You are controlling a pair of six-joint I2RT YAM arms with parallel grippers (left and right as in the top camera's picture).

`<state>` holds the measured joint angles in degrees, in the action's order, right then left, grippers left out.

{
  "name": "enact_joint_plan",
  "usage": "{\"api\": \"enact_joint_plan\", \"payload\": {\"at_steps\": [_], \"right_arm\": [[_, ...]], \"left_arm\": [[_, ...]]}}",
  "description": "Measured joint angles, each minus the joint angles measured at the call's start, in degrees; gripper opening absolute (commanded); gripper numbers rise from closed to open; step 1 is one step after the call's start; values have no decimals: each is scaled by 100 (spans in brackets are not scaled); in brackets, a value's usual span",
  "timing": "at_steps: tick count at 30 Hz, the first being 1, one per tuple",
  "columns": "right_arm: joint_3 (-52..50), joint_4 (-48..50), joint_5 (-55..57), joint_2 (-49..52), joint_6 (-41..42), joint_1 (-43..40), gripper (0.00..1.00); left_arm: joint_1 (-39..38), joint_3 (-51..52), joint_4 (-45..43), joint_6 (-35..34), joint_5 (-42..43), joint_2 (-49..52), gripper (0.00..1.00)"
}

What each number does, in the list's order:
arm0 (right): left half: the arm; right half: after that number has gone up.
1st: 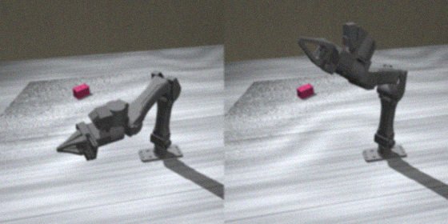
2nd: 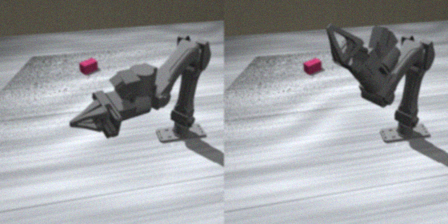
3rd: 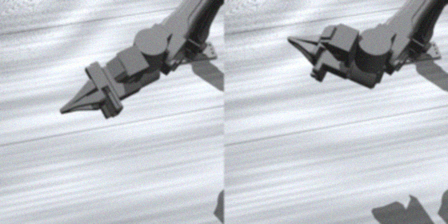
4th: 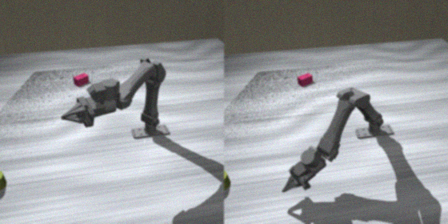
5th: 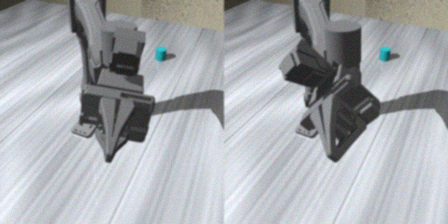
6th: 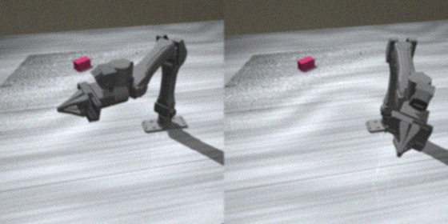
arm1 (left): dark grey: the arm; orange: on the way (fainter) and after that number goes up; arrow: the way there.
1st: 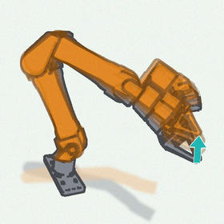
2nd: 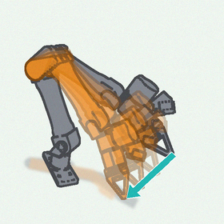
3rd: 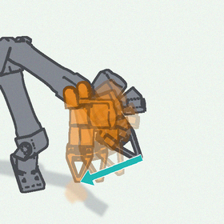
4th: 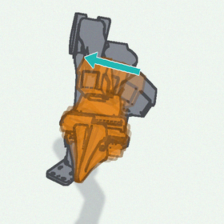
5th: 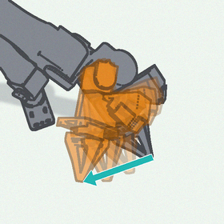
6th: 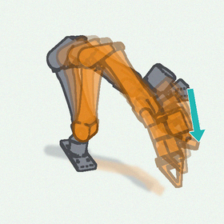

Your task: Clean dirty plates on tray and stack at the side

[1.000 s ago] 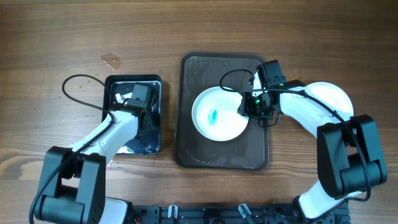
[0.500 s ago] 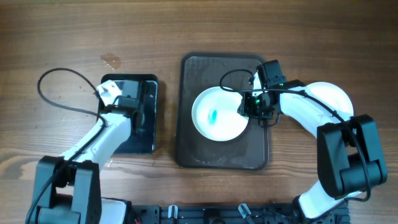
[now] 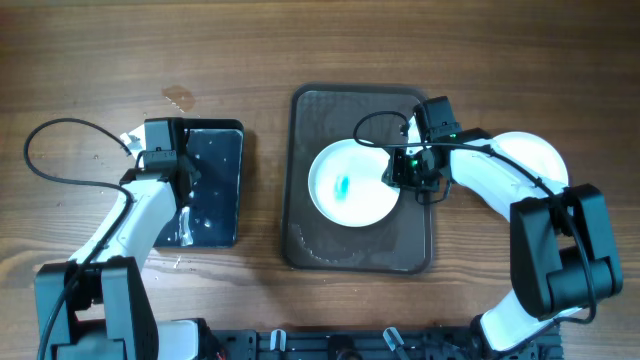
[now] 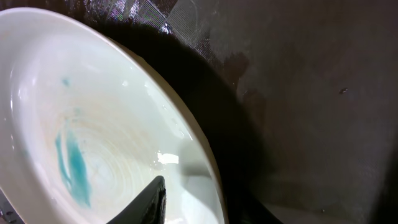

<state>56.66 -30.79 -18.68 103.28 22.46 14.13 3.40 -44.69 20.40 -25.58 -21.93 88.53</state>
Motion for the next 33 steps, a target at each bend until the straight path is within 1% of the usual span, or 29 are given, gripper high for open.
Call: {"api": "enact_joint_plan", "payload": {"at_steps": [5,6,8,11,13,14,15,16,17,18,22,27,29,33], "right_arm": [[0,0,0,0,0,0,34],[0,0,0,0,0,0,34],[0,-2,0,0,-2,2,34],[2,-37,0,0,-2,0,34],[2,-52,-2,0,-2,0,34],[2,-61,-7,0,-2,0,35],[2,-63,-20,0,0,0,35],[2,-63,-33,0,0,0,38],[2,-63,-39,0,0,0,38],[2,-70,-59,0,-2,-4,38],[17,-199,-81,0,4,-4,38],[28,-321,-83,0,9,-9,38],[39,-372,-83,0,22,-9,39],[39,-382,-83,0,20,-9,39]], "left_arm": [[107,-28,24,7,57,-4,23],[192,-44,55,7,94,-7,20],[341,-50,96,0,129,-7,20],[610,-55,120,-2,179,-7,25],[723,-57,122,-11,190,-7,31],[761,-59,120,-17,192,-7,32],[778,-61,120,-22,192,-7,30],[782,-59,120,-22,192,-7,20],[782,-59,122,-20,192,-7,10],[782,-59,122,-42,195,-7,4],[796,-59,144,-15,232,-7,4],[800,-181,400,-15,579,-44,4],[804,-330,640,-17,743,-181,4],[804,-560,754,-17,1008,-610,4]]}}
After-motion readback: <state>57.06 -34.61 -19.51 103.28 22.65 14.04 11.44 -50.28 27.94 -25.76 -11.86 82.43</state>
